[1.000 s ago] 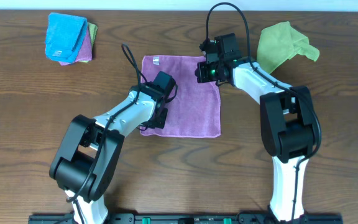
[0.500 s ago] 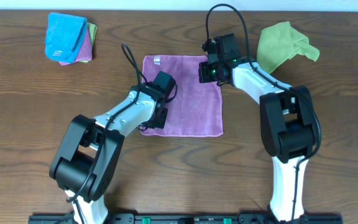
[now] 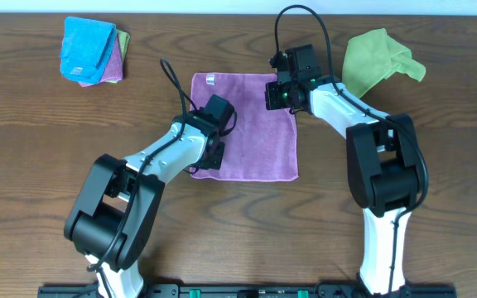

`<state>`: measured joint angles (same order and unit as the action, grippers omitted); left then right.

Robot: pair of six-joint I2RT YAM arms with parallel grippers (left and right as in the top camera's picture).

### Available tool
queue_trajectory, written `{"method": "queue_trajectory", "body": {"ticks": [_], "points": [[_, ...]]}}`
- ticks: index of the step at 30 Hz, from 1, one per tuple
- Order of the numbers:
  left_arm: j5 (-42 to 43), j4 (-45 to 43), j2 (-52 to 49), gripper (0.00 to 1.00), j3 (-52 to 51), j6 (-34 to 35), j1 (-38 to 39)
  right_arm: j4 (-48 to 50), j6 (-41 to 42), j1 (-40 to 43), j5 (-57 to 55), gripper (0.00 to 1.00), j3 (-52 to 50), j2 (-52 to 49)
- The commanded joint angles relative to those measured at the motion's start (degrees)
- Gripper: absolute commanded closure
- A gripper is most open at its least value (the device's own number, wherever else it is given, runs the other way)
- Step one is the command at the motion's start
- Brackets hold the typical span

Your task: Fold the cloth

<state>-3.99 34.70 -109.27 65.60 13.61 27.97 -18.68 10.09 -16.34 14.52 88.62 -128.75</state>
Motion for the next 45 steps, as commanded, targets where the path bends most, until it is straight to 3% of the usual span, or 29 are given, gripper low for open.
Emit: {"method": "queue_trajectory", "body": {"ticks": [1, 32, 45], "points": [[4.02, -0.39, -3.45, 0.94, -3.48, 1.29, 0.46, -0.37, 0.61, 1.62, -3.06, 0.99, 0.63, -0.74], [4.02, -1.03, -3.45, 0.94, -4.83, 1.88, 0.46, -3.52, 0.59, 3.08, -6.45, 0.99, 4.26, -0.70], [4.02, -0.92, -3.45, 0.94, -4.83, 1.86, 0.44, -8.59, 0.15, 4.07, -17.29, 0.99, 4.26, -0.70]]}}
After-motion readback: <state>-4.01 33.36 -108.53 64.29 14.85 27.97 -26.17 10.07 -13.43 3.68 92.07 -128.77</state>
